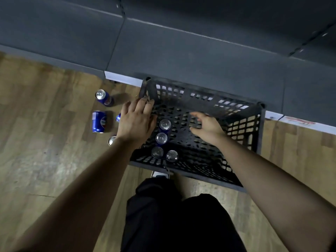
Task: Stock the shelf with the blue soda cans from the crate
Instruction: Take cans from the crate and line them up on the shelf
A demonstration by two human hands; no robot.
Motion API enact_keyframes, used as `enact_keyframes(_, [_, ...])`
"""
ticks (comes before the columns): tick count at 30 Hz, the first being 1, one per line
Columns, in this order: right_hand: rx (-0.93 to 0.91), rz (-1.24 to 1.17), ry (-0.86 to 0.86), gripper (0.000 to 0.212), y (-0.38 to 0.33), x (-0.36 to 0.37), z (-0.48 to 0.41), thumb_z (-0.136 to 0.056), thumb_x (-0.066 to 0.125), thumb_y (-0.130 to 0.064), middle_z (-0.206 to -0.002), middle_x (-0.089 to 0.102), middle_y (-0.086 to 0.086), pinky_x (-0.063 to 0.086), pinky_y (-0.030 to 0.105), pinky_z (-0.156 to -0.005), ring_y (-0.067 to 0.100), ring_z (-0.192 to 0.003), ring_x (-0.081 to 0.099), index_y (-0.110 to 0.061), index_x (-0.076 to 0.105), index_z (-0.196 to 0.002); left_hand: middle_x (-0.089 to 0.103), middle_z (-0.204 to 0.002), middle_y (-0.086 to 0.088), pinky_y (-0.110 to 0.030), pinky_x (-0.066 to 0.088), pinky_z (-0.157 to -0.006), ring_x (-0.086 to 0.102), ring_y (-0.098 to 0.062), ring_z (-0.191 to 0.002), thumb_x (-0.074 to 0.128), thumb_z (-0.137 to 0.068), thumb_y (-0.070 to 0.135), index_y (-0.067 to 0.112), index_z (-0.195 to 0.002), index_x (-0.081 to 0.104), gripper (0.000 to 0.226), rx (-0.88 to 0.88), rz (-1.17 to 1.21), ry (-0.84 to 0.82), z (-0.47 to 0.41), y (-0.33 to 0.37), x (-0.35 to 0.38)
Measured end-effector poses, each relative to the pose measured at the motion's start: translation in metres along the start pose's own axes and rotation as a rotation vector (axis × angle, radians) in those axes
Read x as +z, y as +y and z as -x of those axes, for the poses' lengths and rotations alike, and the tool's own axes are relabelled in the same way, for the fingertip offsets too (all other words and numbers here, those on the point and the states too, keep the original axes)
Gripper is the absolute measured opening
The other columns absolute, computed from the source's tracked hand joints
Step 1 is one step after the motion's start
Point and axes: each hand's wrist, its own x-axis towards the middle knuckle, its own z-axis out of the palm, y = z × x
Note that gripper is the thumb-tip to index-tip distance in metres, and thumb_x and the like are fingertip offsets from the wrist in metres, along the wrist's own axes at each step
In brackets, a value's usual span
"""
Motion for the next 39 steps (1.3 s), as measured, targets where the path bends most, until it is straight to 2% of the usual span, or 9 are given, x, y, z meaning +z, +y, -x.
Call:
enact_keyframes(4, [-0.035, 0.033, -0.024, 0.062, 0.027, 0.039, -0.044, -0.089, 0.066, -0.025, -0.125, 0.062, 0.007, 0.052, 0.031, -0.075, 0.026, -0.099, 0.066, -0.026, 0.040, -0.145, 0.051, -0.133, -0.014, -0.047, 0.033, -0.101, 0.046, -0.033, -0.120, 0.032, -0.095, 0.039, 0.009, -0.133, 0.046, 0.051, 0.010, -0.021, 0.034, -0.019, -0.008, 0.055])
enact_keyframes(7, [-0.079, 0.083, -0.038, 0.067, 0.042, 0.061, -0.070, -0.087, 0.067, -0.022, -0.146, 0.046, 0.007, 0.039, 0.022, -0.087, 0.024, -0.125, 0.053, -0.022, 0.037, -0.147, 0.051, -0.133, -0.014, -0.048, 0.033, -0.102, 0.047, -0.033, -0.121, 0.031, -0.094, 0.039, 0.008, -0.133, 0.047, 0.051, 0.013, -0.016, 0.052, -0.032, -0.008, 0.085])
enact_keyframes(10, [-0.096, 0.132, -0.073, 0.070, 0.053, 0.076, -0.092, -0.086, 0.068, -0.021, -0.152, 0.037, 0.008, 0.036, 0.022, -0.086, 0.025, -0.123, 0.052, -0.019, 0.035, -0.148, 0.052, -0.133, -0.014, -0.047, 0.032, -0.102, 0.049, -0.033, -0.120, 0.033, -0.093, 0.039, 0.008, -0.132, 0.049, 0.052, 0.038, -0.016, 0.082, -0.040, -0.003, 0.110])
enact_keyframes(16, [-0.176, 0.231, -0.138, 0.073, 0.067, 0.099, -0.126, -0.082, 0.071, -0.022, -0.148, 0.043, 0.004, 0.035, 0.021, -0.092, 0.022, -0.131, 0.046, -0.026, 0.037, -0.147, 0.053, -0.133, -0.013, -0.047, 0.035, -0.098, 0.051, -0.032, -0.118, 0.039, -0.093, 0.038, 0.008, -0.130, 0.052, 0.049, 0.063, 0.010, 0.166, -0.049, 0.000, 0.141])
enact_keyframes(20, [-0.198, 0.206, -0.143, 0.077, 0.067, 0.117, -0.138, -0.077, 0.073, -0.016, -0.147, 0.046, 0.003, 0.036, 0.018, -0.090, 0.023, -0.125, 0.052, -0.023, 0.040, -0.146, 0.052, -0.134, -0.014, -0.047, 0.035, -0.097, 0.050, -0.033, -0.119, 0.035, -0.094, 0.039, 0.008, -0.130, 0.052, 0.050, 0.065, 0.004, 0.143, -0.049, -0.002, 0.153])
enact_keyframes(25, [-0.238, 0.137, -0.154, 0.083, 0.056, 0.130, -0.142, -0.075, 0.078, -0.014, -0.148, 0.047, 0.002, 0.034, 0.023, -0.105, 0.020, -0.133, 0.046, -0.023, 0.039, -0.147, 0.050, -0.135, -0.016, -0.048, 0.035, -0.097, 0.050, -0.036, -0.117, 0.034, -0.093, 0.039, 0.007, -0.131, 0.051, 0.053, 0.059, 0.036, 0.129, -0.047, -0.001, 0.160])
enact_keyframes(30, [-0.211, 0.107, -0.121, 0.085, 0.053, 0.145, -0.145, -0.077, 0.078, -0.012, -0.144, 0.051, 0.005, 0.036, 0.021, -0.098, 0.024, -0.128, 0.050, -0.024, 0.034, -0.149, 0.051, -0.134, -0.019, -0.049, 0.035, -0.097, 0.049, -0.038, -0.116, 0.034, -0.092, 0.039, 0.005, -0.128, 0.054, 0.053, 0.057, 0.061, 0.111, -0.044, -0.003, 0.166])
enact_keyframes(33, [-0.184, 0.118, -0.108, 0.088, 0.053, 0.155, -0.148, -0.076, 0.076, -0.014, -0.137, 0.056, 0.008, 0.044, 0.028, -0.096, 0.028, -0.121, 0.055, -0.030, 0.030, -0.149, 0.049, -0.135, -0.020, -0.051, 0.034, -0.100, 0.048, -0.038, -0.118, 0.032, -0.092, 0.040, 0.004, -0.128, 0.053, 0.055, 0.065, 0.070, 0.094, -0.044, -0.004, 0.167])
enact_keyframes(39, [-0.219, 0.135, 0.013, 0.069, 0.054, 0.166, -0.149, -0.076, 0.073, -0.015, -0.119, 0.063, 0.013, 0.043, 0.030, -0.079, 0.032, -0.108, 0.061, -0.019, 0.038, -0.135, 0.049, -0.135, -0.019, -0.052, 0.033, -0.102, 0.047, -0.036, -0.119, 0.031, -0.092, 0.040, 0.005, -0.129, 0.052, 0.056, 0.072, 0.054, 0.077, -0.042, -0.006, 0.166])
